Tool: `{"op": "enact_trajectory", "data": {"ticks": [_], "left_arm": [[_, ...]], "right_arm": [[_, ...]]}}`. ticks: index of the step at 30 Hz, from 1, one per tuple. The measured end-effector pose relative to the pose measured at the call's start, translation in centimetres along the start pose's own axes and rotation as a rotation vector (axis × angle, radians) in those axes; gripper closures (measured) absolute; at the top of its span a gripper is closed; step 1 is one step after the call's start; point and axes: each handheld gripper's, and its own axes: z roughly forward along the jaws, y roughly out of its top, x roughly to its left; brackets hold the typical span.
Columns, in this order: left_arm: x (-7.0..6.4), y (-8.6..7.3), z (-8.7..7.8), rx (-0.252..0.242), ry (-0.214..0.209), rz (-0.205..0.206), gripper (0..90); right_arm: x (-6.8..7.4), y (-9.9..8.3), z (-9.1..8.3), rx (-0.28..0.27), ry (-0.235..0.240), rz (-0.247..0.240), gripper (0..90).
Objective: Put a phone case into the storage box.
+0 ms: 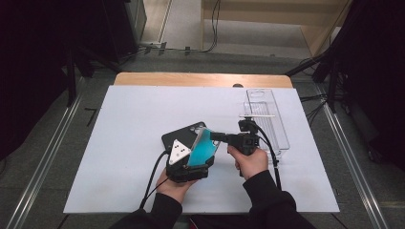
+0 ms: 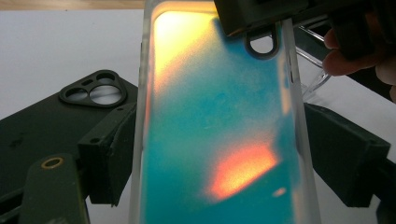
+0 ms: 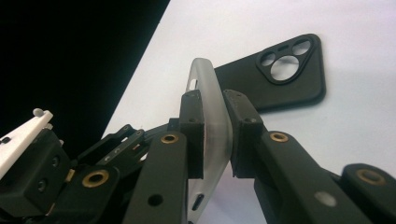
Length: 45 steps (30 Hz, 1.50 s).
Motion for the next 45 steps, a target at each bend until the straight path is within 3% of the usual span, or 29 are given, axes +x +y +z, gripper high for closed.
{"op": "enact_trajectory", "data": {"ticks": [6, 11, 14, 18, 24, 28, 30, 32, 37, 41, 45], "left_arm": [[-0.1, 0.4, 0.1, 0.021, -0.034, 0.004, 13.7], [-0.1, 0.7, -0.1, 0.061, -0.033, -0.005, 13.6], [0.1, 0.9, -0.4, 0.076, -0.058, -0.018, 13.7], [0.6, 1.2, -0.4, 0.14, -0.126, -0.053, 14.0], [1.3, 2.0, -0.7, 0.192, -0.149, -0.059, 15.1], [1.6, 2.3, -0.6, 0.25, -0.186, -0.022, 15.1], [1.6, 2.2, -0.6, 0.283, -0.184, 0.005, 15.1], [1.7, 2.3, -0.5, 0.298, -0.201, 0.001, 16.2], [2.2, 2.9, -0.6, 0.313, -0.245, -0.016, 16.2], [2.8, 3.3, -0.9, 0.316, -0.278, -0.004, 20.7], [3.4, 3.8, -1.1, 0.324, -0.299, 0.005, 20.7]], "right_arm": [[0.7, 0.2, -0.4, -0.008, 0.006, -0.024, 77.1], [0.9, 0.4, -0.8, -0.016, -0.011, -0.053, 77.1], [1.1, 0.4, -1.0, -0.021, -0.037, -0.078, 77.1], [1.6, 0.3, -1.4, -0.054, -0.108, -0.154, 77.1], [2.1, 0.2, -1.8, -0.091, -0.157, -0.233, 77.0], [2.3, 0.1, -2.0, -0.09, -0.158, -0.29, 77.0], [2.3, 0.0, -2.1, -0.093, -0.157, -0.313, 77.0], [2.4, 0.0, -2.2, -0.092, -0.156, -0.341, 77.0], [2.6, -0.1, -2.5, -0.088, -0.139, -0.403, 77.0], [2.5, 0.0, -2.8, -0.075, -0.097, -0.413, 77.0], [2.2, 0.0, -3.0, -0.069, -0.077, -0.463, 76.9]]}}
